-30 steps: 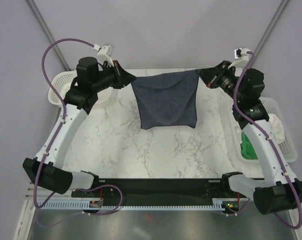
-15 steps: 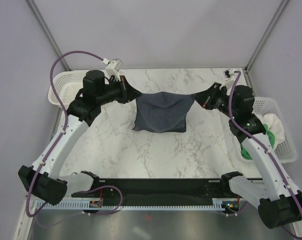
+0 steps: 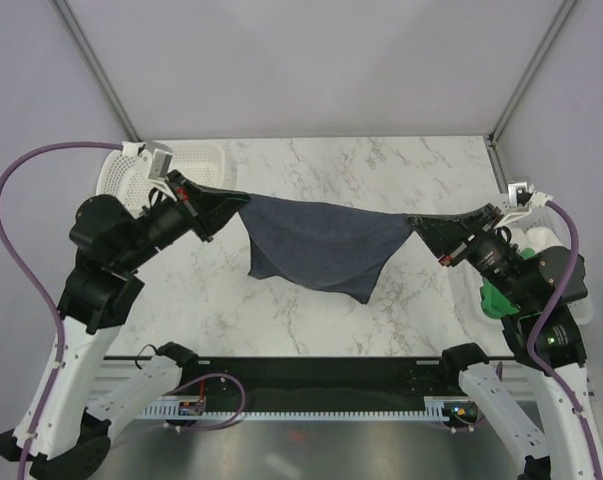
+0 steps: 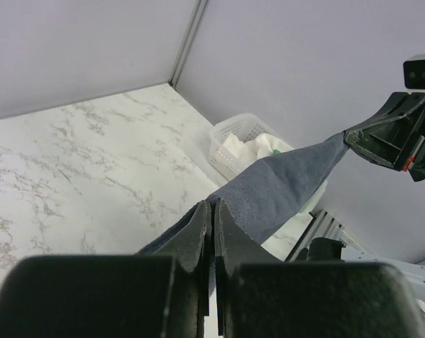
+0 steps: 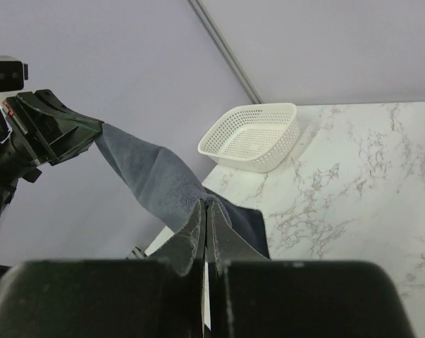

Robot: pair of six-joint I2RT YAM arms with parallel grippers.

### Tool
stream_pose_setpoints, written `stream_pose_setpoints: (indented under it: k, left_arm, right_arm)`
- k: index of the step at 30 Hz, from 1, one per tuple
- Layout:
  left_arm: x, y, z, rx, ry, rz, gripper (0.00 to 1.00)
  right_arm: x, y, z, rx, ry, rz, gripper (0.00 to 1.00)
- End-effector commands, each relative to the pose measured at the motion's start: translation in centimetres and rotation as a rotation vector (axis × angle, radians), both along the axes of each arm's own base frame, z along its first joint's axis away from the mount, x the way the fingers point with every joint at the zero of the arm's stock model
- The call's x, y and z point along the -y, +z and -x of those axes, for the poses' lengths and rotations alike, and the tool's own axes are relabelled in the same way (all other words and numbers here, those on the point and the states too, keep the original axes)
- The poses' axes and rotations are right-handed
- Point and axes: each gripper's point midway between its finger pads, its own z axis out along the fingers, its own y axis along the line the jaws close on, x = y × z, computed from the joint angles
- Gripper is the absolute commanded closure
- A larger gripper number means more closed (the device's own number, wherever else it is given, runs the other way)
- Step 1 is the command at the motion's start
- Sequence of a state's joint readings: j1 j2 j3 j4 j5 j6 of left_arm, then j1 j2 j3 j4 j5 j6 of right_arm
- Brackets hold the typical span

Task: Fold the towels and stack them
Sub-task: Fold the towel

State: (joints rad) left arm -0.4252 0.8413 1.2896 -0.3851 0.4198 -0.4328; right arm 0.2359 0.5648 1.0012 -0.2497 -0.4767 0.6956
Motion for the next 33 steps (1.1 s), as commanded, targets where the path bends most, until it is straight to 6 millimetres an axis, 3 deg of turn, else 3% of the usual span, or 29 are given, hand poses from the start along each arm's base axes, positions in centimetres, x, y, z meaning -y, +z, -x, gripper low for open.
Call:
stream_pose_setpoints:
  k: [1,2,4,5,7,8,9,10,11,12,14,15,16,17,18,20,21,22,23,24,25,26,28,30,31,33]
  left_arm:
    - [-0.4,1.8,1.0,0.066,-0.003,0.024,0.98]
    - [0.0,1.5,0.2,0.049,-0.003,0.016,0.98]
    - [0.6,0.9,-1.2,0.017,-0.003,0.002,0.98]
    - [1.4,-0.7,-2.9,-0.035,-0.003,-0.022,0.98]
    - [2.4,-3.4,-5.2,-0.115,-0.003,-0.059,0.98]
    - [3.4,-5.9,-7.3,-0.188,-0.002,-0.091,0.98]
    - [3.8,-7.2,-8.2,-0.221,-0.002,-0.107,0.98]
    - [4.1,-8.4,-9.1,-0.255,-0.001,-0.122,0.98]
    - [4.8,-11.7,-11.1,-0.337,0.002,-0.158,0.98]
    - [4.7,-13.0,-12.2,-0.373,0.018,-0.171,0.98]
    - [4.3,-16.4,-14.6,-0.497,0.087,-0.188,0.98]
    - [-0.7,-25.3,-15.5,-0.812,0.399,-0.355,0.98]
    - [-0.7,-26.5,-16.9,-0.831,0.408,-0.362,0.98]
    - [-0.5,-26.7,-18.6,-0.828,0.414,-0.357,0.98]
    - [-0.7,-30.6,-20.4,-0.905,0.424,-0.385,0.98]
    - [-0.3,-32.1,-23.4,-0.922,0.416,-0.364,0.98]
    - [-0.3,-32.8,-24.5,-0.932,0.397,-0.348,0.98]
    - [-0.2,-35.9,-25.4,-0.983,0.391,-0.372,0.98]
    - [0.1,-35.1,-27.2,-0.944,0.386,-0.362,0.98]
    - [0.2,-35.4,-28.0,-0.939,0.378,-0.359,0.98]
    - [0.2,-37.0,-28.6,-0.958,0.371,-0.372,0.98]
    - [0.5,-36.1,-29.9,-0.915,0.364,-0.36,0.98]
    - [0.6,-36.2,-31.2,-0.889,0.361,-0.344,0.98]
    - [0.8,-36.2,-32.9,-0.854,0.337,-0.298,0.98]
    - [0.9,-36.2,-33.4,-0.846,0.329,-0.282,0.98]
    - [1.2,-36.4,-34.9,-0.819,0.318,-0.249,0.98]
  right_arm:
    - [0.4,0.6,0.1,-0.039,-0.025,-0.059,1.0]
    - [0.6,1.2,-0.1,-0.038,-0.044,-0.077,1.0]
    - [1.4,1.4,-2.2,-0.059,-0.127,-0.095,1.0]
    - [1.7,1.4,-3.2,-0.068,-0.158,-0.098,1.0]
    - [2.0,-0.7,-7.2,-0.135,-0.237,-0.073,1.0]
    - [1.9,-1.9,-8.6,-0.165,-0.255,-0.06,1.0]
    - [1.5,-4.0,-11.4,-0.215,-0.272,-0.03,1.0]
    - [1.2,-5.9,-12.9,-0.248,-0.278,-0.011,1.0]
    - [0.9,-7.2,-14.2,-0.268,-0.277,-0.001,1.0]
    - [0.3,-10.3,-16.4,-0.332,-0.28,0.033,1.0]
    - [-0.3,-12.4,-19.1,-0.344,-0.281,0.055,1.0]
    - [-0.7,-15.3,-21.4,-0.384,-0.285,0.093,1.0]
    - [-0.8,-16.4,-22.7,-0.396,-0.294,0.104,1.0]
    - [-0.9,-19.8,-24.6,-0.459,-0.312,0.14,1.0]
    - [-0.9,-19.8,-26.2,-0.435,-0.324,0.146,1.0]
    - [-0.7,-21.9,-28.5,-0.461,-0.344,0.172,1.0]
    - [-0.4,-25.3,-30.0,-0.523,-0.349,0.2,1.0]
    - [-0.4,-24.7,-31.6,-0.508,-0.351,0.194,1.0]
    - [-0.4,-27.9,-32.6,-0.565,-0.347,0.211,1.0]
    - [0.0,-28.5,-33.5,-0.574,-0.344,0.201,1.0]
    - [-0.1,-27.8,-34.9,-0.555,-0.339,0.187,1.0]
    - [-0.1,-29.9,-35.7,-0.592,-0.329,0.193,1.0]
    - [-0.2,-29.1,-37.6,-0.56,-0.301,0.17,1.0]
    - [0.0,-30.5,-38.7,-0.563,-0.295,0.172,1.0]
    - [0.1,-29.7,-39.8,-0.537,-0.302,0.167,1.0]
    - [0.8,-31.4,-40.9,-0.563,-0.321,0.169,1.0]
